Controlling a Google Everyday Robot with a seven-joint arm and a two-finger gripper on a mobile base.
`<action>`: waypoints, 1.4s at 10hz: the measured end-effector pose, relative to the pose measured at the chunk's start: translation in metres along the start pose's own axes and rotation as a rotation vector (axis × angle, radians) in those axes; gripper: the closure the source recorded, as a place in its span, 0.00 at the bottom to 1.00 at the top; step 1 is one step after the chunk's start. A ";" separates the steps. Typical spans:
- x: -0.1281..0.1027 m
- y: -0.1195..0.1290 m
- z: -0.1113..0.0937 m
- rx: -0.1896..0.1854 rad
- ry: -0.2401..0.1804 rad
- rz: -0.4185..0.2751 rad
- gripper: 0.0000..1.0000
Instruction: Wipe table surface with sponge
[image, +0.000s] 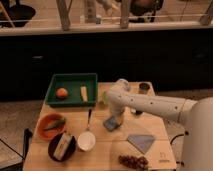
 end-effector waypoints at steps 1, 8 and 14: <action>-0.011 -0.006 0.002 -0.009 -0.014 -0.040 0.99; -0.005 0.052 -0.021 -0.071 0.001 -0.065 0.99; 0.043 0.011 -0.025 -0.049 0.051 -0.040 0.99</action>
